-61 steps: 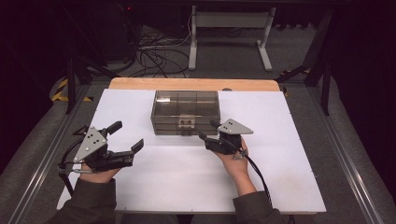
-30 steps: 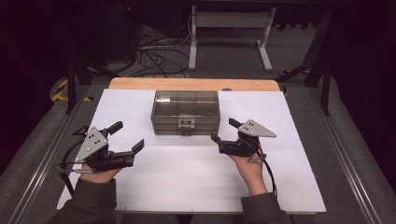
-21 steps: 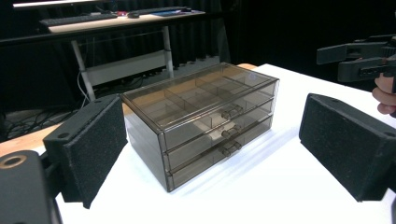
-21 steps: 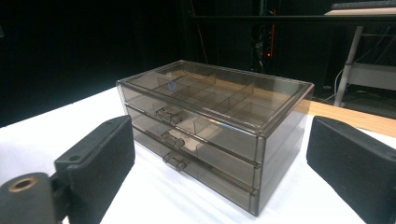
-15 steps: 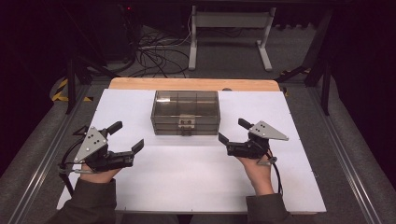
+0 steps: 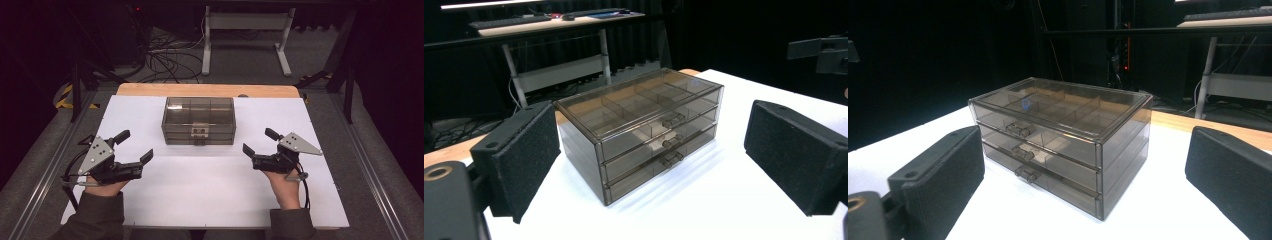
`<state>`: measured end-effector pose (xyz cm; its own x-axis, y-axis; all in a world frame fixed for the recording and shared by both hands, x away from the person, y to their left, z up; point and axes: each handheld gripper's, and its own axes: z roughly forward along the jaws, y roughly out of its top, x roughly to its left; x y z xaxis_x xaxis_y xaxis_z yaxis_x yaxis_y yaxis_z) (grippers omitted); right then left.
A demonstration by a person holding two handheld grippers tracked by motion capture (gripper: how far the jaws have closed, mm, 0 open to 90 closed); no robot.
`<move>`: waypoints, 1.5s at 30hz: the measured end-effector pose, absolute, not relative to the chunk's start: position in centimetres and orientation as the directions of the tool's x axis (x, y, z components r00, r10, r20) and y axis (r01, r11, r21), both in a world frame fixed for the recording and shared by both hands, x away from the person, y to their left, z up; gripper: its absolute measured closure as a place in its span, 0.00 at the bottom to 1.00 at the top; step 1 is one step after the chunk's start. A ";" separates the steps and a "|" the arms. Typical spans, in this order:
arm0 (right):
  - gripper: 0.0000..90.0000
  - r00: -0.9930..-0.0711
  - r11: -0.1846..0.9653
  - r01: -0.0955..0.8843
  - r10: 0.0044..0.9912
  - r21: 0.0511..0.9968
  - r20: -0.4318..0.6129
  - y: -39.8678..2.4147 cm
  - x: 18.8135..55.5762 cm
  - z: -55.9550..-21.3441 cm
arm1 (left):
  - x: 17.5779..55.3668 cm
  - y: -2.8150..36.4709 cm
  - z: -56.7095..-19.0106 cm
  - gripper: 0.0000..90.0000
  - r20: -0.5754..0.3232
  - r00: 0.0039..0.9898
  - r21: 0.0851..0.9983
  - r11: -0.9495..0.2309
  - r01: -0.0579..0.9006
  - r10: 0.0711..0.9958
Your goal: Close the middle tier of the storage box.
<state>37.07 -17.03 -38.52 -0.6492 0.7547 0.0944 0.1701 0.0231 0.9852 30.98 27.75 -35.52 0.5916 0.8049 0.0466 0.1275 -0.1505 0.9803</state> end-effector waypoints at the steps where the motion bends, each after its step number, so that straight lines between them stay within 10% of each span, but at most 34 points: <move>1: 0.03 -0.648 0.022 0.170 0.756 0.985 0.095 -17.2 37.0 -38.5 | 31.0 27.7 -35.5 0.09 0.048 0.592 0.980 -0.152 0.127 0.805; 45: 0.01 -0.561 -0.052 0.131 0.820 0.990 0.117 -23.7 34.1 -37.1 | 30.5 28.8 -35.6 0.09 0.044 0.569 0.981 -0.144 0.131 0.821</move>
